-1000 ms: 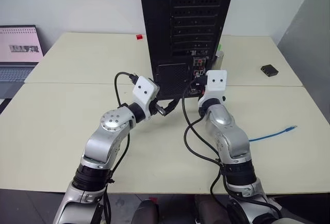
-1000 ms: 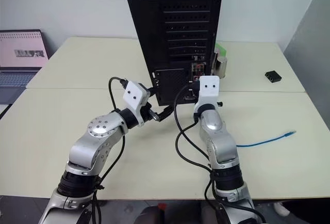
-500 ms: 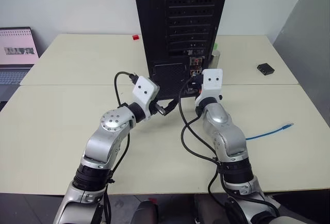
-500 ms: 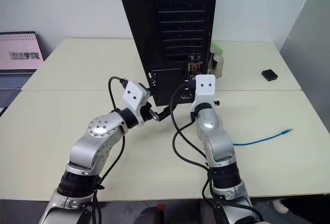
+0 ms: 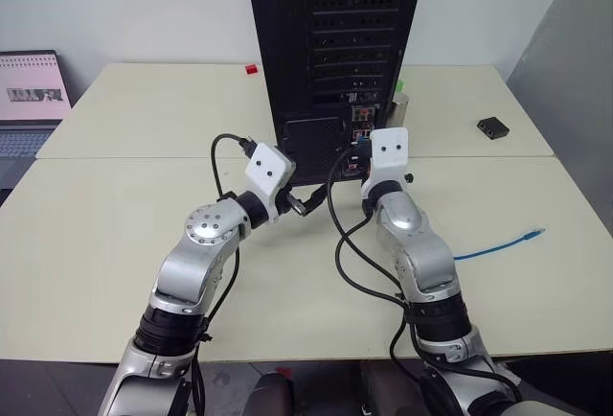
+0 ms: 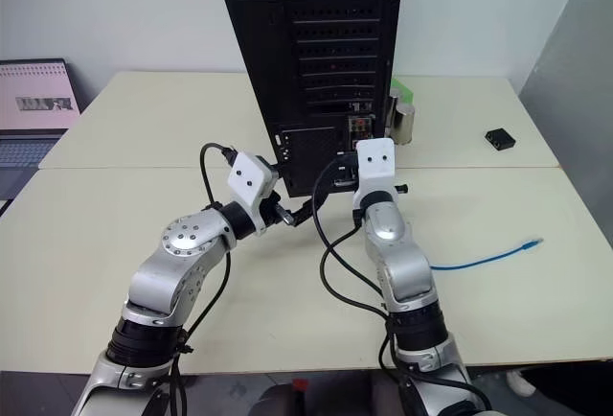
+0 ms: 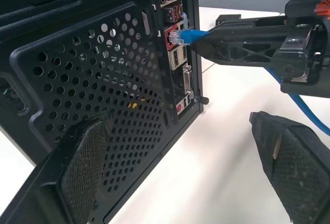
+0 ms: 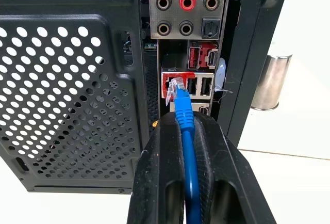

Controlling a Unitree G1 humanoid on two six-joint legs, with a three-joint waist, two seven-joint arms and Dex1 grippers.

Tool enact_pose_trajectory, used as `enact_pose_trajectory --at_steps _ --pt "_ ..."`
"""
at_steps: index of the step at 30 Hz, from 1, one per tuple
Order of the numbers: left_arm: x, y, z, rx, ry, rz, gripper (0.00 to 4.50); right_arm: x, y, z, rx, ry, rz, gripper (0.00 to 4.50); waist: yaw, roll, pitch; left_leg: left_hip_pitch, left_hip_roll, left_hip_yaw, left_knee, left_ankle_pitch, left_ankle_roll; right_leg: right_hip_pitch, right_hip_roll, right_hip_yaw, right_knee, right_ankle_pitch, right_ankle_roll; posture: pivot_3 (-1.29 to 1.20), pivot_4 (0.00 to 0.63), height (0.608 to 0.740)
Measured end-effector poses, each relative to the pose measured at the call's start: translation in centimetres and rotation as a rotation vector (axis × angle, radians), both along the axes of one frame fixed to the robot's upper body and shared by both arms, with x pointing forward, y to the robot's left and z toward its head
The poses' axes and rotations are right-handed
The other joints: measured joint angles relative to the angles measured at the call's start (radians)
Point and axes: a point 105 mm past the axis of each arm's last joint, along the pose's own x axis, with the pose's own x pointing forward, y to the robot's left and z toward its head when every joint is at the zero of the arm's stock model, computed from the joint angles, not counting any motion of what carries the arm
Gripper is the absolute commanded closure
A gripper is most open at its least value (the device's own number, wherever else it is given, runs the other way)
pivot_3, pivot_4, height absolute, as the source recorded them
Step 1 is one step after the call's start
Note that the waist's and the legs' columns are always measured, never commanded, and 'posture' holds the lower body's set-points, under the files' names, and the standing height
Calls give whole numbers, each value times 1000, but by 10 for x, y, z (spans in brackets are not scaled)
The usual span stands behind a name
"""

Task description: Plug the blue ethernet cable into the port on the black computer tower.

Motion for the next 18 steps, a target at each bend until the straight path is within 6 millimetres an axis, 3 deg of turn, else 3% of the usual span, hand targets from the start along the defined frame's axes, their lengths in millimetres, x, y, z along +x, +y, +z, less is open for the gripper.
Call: enact_pose_trajectory --at_steps 18 --pt "1 4 -3 3 0 14 0 -2 1 1 35 15 -1 4500 1 0 0 -2 0 1 -1 0 0 -3 0 1 0 0 0 0 150 740"
